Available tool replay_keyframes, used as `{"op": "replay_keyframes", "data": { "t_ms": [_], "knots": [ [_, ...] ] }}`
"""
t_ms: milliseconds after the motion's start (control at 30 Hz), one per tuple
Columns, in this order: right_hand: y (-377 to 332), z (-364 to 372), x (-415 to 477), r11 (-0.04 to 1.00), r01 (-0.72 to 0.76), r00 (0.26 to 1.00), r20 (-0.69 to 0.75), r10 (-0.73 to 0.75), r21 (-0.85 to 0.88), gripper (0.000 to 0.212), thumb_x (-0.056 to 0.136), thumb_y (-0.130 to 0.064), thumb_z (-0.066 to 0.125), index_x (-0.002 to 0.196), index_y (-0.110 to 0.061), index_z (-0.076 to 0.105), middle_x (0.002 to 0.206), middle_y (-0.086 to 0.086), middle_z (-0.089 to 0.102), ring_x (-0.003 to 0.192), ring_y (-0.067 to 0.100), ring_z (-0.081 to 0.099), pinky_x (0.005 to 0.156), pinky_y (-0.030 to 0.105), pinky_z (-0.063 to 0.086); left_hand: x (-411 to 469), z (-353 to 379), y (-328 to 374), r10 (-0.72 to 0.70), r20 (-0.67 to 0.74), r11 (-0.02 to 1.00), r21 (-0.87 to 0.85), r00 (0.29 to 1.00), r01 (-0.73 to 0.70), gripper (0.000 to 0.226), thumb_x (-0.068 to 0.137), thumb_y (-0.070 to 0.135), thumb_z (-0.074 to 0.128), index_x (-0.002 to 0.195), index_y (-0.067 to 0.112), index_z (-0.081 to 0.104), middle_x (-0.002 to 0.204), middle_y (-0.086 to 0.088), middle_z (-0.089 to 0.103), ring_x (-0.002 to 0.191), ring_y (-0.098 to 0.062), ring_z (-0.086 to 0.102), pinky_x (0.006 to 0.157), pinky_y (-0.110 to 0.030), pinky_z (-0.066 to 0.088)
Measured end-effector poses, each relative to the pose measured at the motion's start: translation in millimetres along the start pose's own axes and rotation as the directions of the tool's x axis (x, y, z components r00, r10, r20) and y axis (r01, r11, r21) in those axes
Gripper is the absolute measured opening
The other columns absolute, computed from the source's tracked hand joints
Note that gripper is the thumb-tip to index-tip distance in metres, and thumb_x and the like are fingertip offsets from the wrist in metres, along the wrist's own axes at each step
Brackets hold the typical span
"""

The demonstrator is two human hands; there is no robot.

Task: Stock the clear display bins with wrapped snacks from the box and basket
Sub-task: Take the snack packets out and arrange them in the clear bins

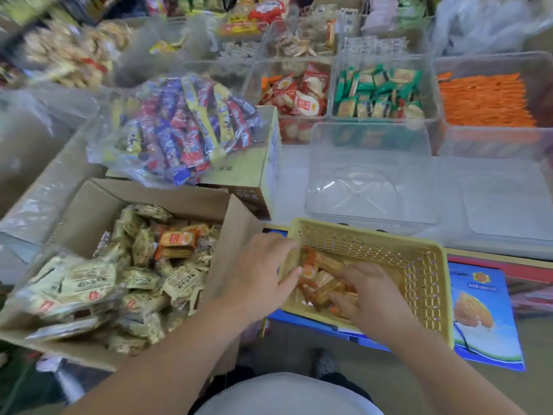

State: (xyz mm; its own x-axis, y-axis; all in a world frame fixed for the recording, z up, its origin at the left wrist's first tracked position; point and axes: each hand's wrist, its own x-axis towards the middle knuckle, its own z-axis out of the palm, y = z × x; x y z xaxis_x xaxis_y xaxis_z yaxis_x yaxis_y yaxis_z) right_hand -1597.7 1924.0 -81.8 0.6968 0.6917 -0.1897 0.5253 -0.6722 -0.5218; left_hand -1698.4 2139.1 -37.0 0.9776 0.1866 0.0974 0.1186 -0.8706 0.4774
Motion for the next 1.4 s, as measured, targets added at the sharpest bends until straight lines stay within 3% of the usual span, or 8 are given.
{"op": "replay_keyframes", "data": {
  "t_ms": [100,233,400,567,900,1033,1167,1400],
  "knots": [
    [-52,8,22,0.992,0.110,0.994,-0.017,-0.109,0.070,0.034,0.089,-0.038,0.072,0.120,-0.023,0.071,0.118,-0.003,0.067,0.118,0.020,0.055,0.099,0.032,0.044,-41,-46,-48,-0.122,-0.162,0.988,0.070,0.979,0.134,0.027,0.091,0.035,0.065,0.111,0.017,0.068,0.104,0.005,0.063,0.102,-0.015,0.053,0.088,-0.030,0.043],
    [-125,20,44,0.958,0.225,0.974,-0.063,-0.217,0.178,0.025,0.095,-0.034,0.065,0.118,-0.025,0.070,0.111,-0.012,0.067,0.114,0.011,0.056,0.093,0.021,0.040,-82,-88,-135,-0.458,0.003,0.879,0.149,0.889,0.453,0.044,0.093,0.047,0.069,0.130,0.027,0.059,0.118,0.013,0.056,0.104,-0.012,0.056,0.090,-0.031,0.048],
    [-203,41,64,0.930,0.174,0.981,-0.144,-0.133,0.323,0.017,0.098,-0.028,0.062,0.112,-0.026,0.071,0.104,-0.016,0.066,0.099,0.001,0.060,0.089,0.022,0.048,-82,-83,-205,-0.345,0.325,0.937,0.176,0.881,0.303,0.065,0.097,0.054,0.060,0.154,0.032,0.040,0.162,0.007,0.037,0.147,-0.015,0.035,0.119,-0.037,0.031],
    [-260,65,73,0.916,-0.009,0.976,-0.196,0.095,0.401,0.016,0.098,-0.018,0.062,0.103,-0.032,0.069,0.093,-0.023,0.065,0.075,-0.014,0.061,0.061,0.002,0.041,-62,-67,-239,-0.197,0.693,0.972,0.228,0.693,0.049,0.084,0.099,0.061,0.051,0.166,0.033,0.009,0.174,-0.001,0.000,0.158,-0.035,0.009,0.127,-0.059,0.012],
    [-304,91,93,0.959,-0.274,0.961,0.040,0.272,0.071,0.031,0.103,-0.031,0.051,0.130,-0.023,0.065,0.126,-0.007,0.066,0.114,0.011,0.060,0.089,0.023,0.043,-104,-109,-269,0.059,0.720,0.942,0.190,0.692,-0.277,0.079,0.088,0.078,0.049,0.141,0.019,0.052,0.126,-0.009,0.058,0.115,-0.029,0.056,0.092,-0.043,0.044],
    [-308,104,131,0.923,-0.343,0.898,0.226,0.377,-0.175,0.030,0.103,-0.015,0.041,0.095,-0.009,0.069,0.094,0.008,0.064,0.094,0.029,0.062,0.078,0.034,0.052,-121,-128,-292,0.072,0.680,0.934,0.211,0.730,-0.288,0.072,0.089,0.078,0.047,0.139,0.027,0.054,0.128,0.001,0.056,0.121,-0.022,0.053,0.105,-0.043,0.040],
    [-304,136,160,0.810,-0.294,0.789,0.350,0.505,-0.507,0.018,0.095,-0.006,0.053,0.100,-0.004,0.070,0.077,0.007,0.052,0.072,0.025,0.053,0.068,0.035,0.045,-138,-141,-317,0.088,0.671,0.961,0.138,0.737,-0.241,0.073,0.085,0.075,0.055,0.147,0.038,0.045,0.138,0.011,0.050,0.134,-0.016,0.046,0.122,-0.044,0.023],
    [-291,184,180,0.715,-0.183,0.678,0.440,0.589,-0.675,0.014,0.084,-0.003,0.052,0.074,-0.012,0.058,0.084,0.004,0.057,0.071,0.023,0.057,0.055,0.035,0.045,-151,-153,-327,0.092,0.657,0.981,0.069,0.748,-0.181,0.080,0.088,0.071,0.057,0.157,0.042,0.031,0.158,0.014,0.037,0.151,-0.010,0.027,0.129,-0.043,0.002]
  ]
}}
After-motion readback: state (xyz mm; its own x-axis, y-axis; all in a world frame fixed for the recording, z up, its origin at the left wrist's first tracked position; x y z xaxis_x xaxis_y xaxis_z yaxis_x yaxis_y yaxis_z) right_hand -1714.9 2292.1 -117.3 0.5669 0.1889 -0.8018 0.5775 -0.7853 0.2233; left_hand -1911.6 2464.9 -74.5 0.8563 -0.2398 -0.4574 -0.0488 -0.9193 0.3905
